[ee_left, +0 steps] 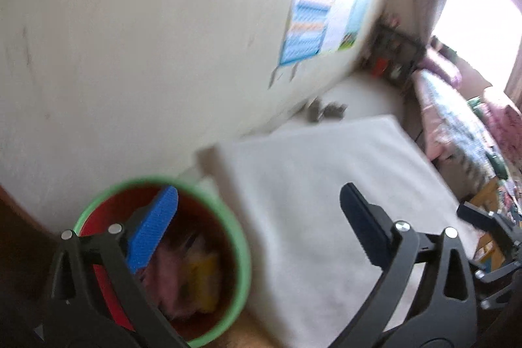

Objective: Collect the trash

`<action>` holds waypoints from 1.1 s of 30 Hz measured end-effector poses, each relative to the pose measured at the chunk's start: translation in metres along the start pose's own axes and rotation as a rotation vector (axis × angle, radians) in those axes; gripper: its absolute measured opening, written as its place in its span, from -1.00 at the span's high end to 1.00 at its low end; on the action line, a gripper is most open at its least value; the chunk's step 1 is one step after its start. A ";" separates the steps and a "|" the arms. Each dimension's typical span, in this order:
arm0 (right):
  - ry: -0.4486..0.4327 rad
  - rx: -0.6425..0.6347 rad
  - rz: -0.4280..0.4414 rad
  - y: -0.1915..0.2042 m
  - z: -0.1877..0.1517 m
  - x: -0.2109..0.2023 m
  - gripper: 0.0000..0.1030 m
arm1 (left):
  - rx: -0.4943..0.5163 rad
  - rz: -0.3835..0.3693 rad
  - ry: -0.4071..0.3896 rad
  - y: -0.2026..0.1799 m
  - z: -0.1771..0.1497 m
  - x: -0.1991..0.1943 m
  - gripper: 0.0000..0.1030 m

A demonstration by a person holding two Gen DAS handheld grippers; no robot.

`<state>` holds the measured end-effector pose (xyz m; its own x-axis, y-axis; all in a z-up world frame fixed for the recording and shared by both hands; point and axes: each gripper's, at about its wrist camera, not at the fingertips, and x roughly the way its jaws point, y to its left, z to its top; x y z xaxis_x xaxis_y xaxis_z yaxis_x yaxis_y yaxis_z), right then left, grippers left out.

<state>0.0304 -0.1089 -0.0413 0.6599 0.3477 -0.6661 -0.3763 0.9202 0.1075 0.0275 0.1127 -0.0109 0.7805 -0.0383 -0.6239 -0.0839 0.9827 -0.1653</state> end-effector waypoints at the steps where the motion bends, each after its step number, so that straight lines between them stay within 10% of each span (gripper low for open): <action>1: -0.031 0.014 -0.017 -0.008 -0.002 -0.009 -0.86 | 0.009 -0.009 -0.032 -0.009 0.003 -0.005 -0.89; 12: -0.444 -0.018 -0.289 -0.025 -0.008 -0.086 -0.86 | 0.052 0.008 -0.196 -0.077 0.006 -0.035 -0.89; 33: -0.303 0.091 -0.356 -0.052 -0.023 -0.071 -0.86 | 0.170 0.054 -0.128 -0.108 -0.003 -0.036 -0.89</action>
<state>-0.0123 -0.1858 -0.0165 0.9025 0.0326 -0.4294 -0.0432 0.9990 -0.0150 0.0063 0.0078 0.0274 0.8511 0.0281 -0.5242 -0.0308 0.9995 0.0035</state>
